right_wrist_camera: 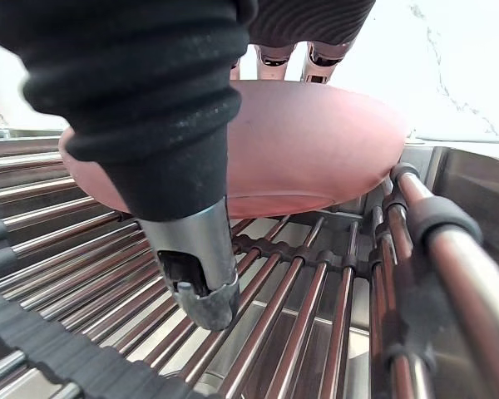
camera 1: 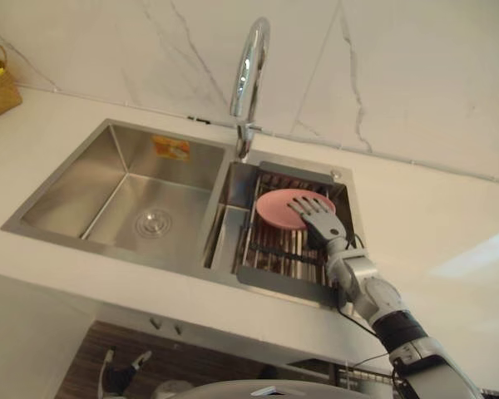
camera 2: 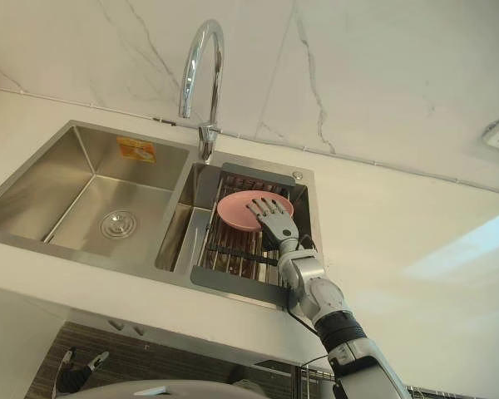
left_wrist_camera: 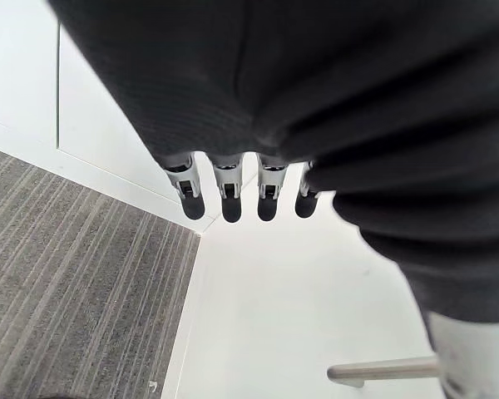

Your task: Walk over to the sink, pick up the cup, carry it to the dishwasher, place the cup inside the dishwasher, then close the dishwasher door

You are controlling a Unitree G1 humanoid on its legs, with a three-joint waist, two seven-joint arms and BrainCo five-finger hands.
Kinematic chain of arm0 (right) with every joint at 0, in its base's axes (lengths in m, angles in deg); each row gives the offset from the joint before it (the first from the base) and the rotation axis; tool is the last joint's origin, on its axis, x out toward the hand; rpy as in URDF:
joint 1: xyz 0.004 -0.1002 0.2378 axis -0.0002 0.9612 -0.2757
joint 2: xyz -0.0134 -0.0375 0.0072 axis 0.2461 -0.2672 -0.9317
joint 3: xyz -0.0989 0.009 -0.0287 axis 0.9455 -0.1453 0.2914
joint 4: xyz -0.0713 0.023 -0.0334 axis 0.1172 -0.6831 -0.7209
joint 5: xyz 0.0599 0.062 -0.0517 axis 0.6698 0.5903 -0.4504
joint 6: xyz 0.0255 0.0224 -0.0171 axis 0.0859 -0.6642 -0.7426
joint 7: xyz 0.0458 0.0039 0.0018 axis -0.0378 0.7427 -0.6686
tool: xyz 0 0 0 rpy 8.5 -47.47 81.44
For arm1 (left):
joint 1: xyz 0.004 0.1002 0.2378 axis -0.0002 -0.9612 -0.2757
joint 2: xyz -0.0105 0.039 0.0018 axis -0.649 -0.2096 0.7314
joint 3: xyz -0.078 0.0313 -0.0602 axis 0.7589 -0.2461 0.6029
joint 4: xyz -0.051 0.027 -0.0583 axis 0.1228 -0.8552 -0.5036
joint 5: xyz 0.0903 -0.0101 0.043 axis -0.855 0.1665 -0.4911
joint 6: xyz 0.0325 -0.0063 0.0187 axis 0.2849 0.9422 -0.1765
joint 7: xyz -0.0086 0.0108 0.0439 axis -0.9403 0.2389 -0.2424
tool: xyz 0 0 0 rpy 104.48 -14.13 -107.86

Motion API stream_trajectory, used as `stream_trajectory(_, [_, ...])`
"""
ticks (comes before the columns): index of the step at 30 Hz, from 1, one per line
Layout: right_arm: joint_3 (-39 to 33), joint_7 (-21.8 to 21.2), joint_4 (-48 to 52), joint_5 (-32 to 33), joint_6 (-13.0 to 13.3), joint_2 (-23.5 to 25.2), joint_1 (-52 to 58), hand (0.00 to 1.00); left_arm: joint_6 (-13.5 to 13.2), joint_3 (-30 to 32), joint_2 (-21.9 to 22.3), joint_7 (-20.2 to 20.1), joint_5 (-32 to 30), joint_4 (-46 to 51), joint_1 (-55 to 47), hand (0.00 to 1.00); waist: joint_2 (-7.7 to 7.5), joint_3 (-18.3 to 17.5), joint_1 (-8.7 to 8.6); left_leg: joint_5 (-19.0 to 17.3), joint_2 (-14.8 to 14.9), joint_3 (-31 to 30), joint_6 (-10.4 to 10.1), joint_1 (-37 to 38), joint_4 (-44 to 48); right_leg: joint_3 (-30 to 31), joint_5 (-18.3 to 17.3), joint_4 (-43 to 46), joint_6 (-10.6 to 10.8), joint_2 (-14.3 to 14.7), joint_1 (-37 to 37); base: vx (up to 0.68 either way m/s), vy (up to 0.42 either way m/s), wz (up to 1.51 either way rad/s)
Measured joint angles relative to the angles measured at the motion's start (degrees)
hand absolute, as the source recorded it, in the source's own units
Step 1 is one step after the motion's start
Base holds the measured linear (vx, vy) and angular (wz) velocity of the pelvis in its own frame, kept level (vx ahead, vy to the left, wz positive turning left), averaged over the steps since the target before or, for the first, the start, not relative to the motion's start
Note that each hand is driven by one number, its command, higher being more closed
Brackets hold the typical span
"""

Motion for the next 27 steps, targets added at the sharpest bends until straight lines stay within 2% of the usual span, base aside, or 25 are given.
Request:
stream_trajectory(1, [0.00,0.19,-0.82,-0.45,0.01,0.08,-0.55,0.00,0.00,0.00,-0.01,0.00,-0.01,0.00,0.04,0.00,-0.02,0.00,-0.01,0.02,-0.01,-0.02,0.01,0.00,0.00,0.00,0.00,0.00,0.00,-0.01,0.00,0.00,0.000,0.00])
stream_trajectory(2, [0.00,0.31,-1.65,-1.11,-0.29,0.08,-1.12,1.00,0.00,0.00,-0.01,-0.01,-0.01,0.05,0.20,0.00,-0.05,0.02,0.05,0.03,-0.03,-0.02,0.02,0.00,-0.01,0.00,0.01,0.00,-0.01,-0.03,0.00,0.00,0.000,0.00])
stream_trajectory(11, [0.37,1.05,-7.77,-1.23,-1.48,0.19,-4.81,1.00,0.00,-0.04,-0.01,0.05,-0.01,0.11,0.79,0.00,-0.44,0.24,0.55,0.09,-0.05,-0.29,0.01,-0.01,-0.07,-0.15,0.01,0.00,-0.01,-0.04,0.02,0.00,0.000,0.00])
stream_trajectory(17, [0.61,5.41,-7.92,-2.82,-1.40,0.19,-5.79,1.00,-0.01,-0.04,-0.02,0.88,-0.07,0.13,0.78,0.00,-1.14,0.71,0.81,0.30,-0.07,-0.34,0.00,-0.02,-0.15,-0.34,0.03,0.00,-0.03,-0.07,0.07,0.00,0.000,0.00])
stream_trajectory(27, [-0.03,8.89,-7.24,-1.08,0.66,0.19,-5.78,1.00,-0.91,0.03,-0.05,1.77,-0.08,0.17,0.64,0.00,-1.25,1.13,0.62,0.91,-0.06,-0.30,0.00,0.20,-1.04,-0.50,0.06,0.00,-0.08,-0.06,0.02,0.00,0.001,0.01])
